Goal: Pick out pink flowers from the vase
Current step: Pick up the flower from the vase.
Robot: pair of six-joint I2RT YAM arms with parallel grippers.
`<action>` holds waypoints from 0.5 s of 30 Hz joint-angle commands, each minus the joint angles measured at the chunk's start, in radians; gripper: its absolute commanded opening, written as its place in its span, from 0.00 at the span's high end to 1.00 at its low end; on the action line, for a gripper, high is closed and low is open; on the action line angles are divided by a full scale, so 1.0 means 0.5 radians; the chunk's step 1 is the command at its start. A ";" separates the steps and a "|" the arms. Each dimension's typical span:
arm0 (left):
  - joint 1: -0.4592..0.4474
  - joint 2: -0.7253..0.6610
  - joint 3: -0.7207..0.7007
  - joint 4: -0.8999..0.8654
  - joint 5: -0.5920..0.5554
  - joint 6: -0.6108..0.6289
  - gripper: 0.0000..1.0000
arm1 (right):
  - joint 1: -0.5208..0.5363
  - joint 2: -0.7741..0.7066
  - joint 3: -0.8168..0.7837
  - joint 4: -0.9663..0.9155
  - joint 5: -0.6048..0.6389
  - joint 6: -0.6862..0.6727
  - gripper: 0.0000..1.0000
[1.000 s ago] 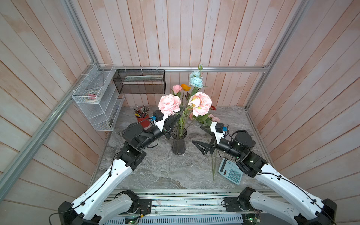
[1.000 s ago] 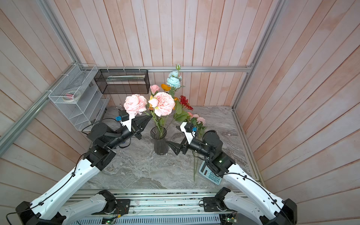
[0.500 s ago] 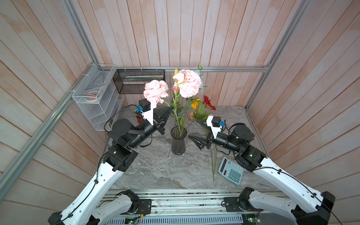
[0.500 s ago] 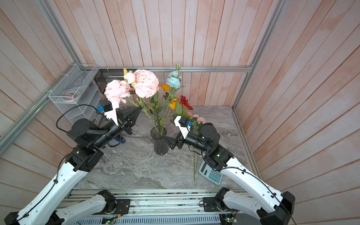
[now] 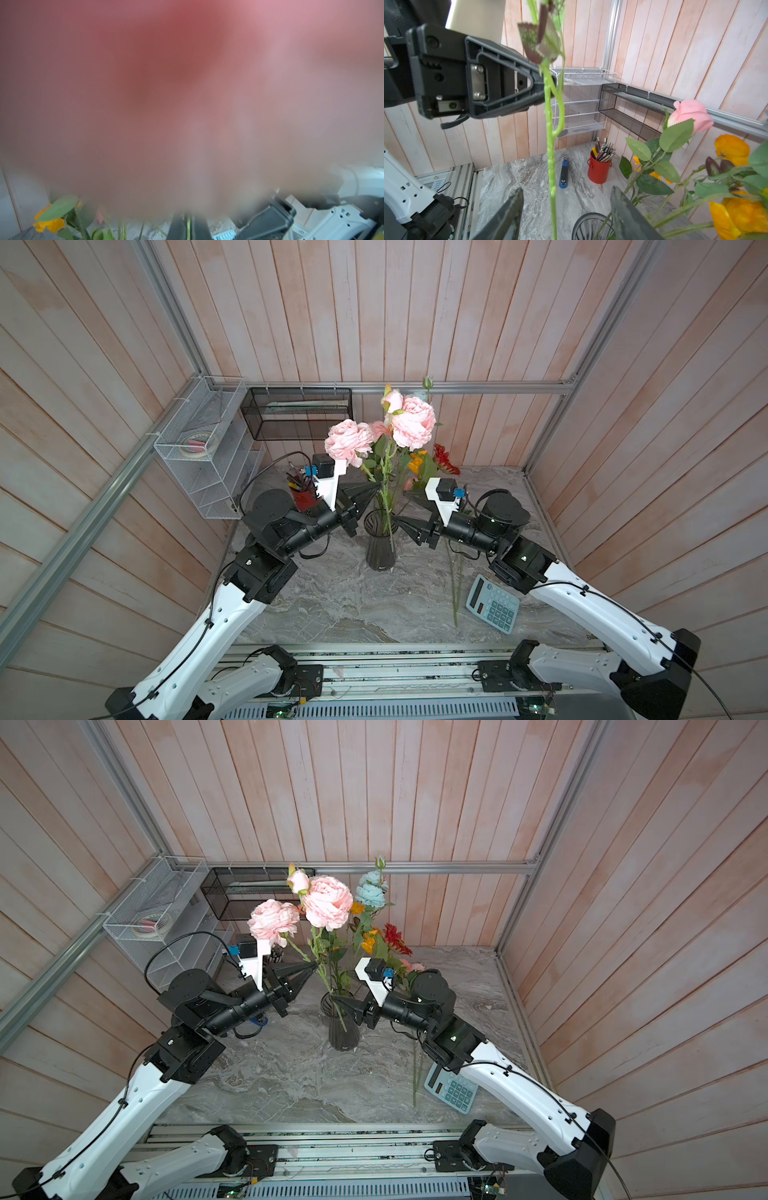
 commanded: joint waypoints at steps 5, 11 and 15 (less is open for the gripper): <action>-0.010 -0.040 -0.112 0.058 0.046 -0.022 1.00 | 0.034 0.098 0.082 0.018 -0.144 0.094 0.47; -0.010 -0.045 -0.128 0.072 0.021 -0.003 1.00 | 0.073 0.181 0.111 -0.018 -0.133 0.088 0.67; -0.010 -0.046 -0.132 0.062 0.004 0.019 1.00 | 0.080 0.177 0.099 -0.029 -0.128 0.074 0.96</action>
